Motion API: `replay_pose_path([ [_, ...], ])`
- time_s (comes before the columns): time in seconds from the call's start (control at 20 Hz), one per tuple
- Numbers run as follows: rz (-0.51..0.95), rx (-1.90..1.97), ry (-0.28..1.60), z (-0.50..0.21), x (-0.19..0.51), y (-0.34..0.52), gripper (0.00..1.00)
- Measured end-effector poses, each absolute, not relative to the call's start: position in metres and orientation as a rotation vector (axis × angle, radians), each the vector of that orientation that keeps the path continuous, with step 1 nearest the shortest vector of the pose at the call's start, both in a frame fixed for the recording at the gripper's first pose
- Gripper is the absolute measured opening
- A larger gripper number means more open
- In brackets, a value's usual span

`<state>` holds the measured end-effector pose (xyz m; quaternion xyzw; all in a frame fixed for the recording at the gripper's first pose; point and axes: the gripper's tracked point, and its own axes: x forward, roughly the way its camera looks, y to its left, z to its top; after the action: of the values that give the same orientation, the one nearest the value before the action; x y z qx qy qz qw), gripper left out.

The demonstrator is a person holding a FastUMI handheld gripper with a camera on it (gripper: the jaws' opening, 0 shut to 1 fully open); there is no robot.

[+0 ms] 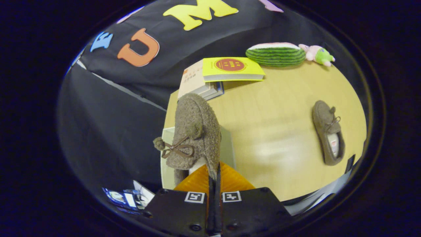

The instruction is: Open the storage box then place both shoes into the box .Put the left shoe in first, then the right shoe, with the right side of both shoes facing outward in a uniform manner.

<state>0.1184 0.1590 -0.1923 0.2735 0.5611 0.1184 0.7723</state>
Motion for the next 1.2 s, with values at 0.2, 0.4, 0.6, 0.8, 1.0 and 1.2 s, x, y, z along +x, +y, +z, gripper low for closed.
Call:
replay_pose_path([
  [0.2,0.231,0.599,1.184,-0.19,0.12,0.195,0.06],
  [0.4,0.262,0.571,1.228,-0.201,0.102,0.237,0.06],
  [0.6,0.275,0.526,1.266,-0.233,0.085,0.27,0.06],
  [0.8,0.295,0.469,1.271,-0.264,0.08,0.294,0.06],
  [1.0,0.32,0.389,1.268,-0.283,0.075,0.305,0.08],
  [1.2,0.35,0.321,1.195,-0.271,0.085,0.298,0.16],
])
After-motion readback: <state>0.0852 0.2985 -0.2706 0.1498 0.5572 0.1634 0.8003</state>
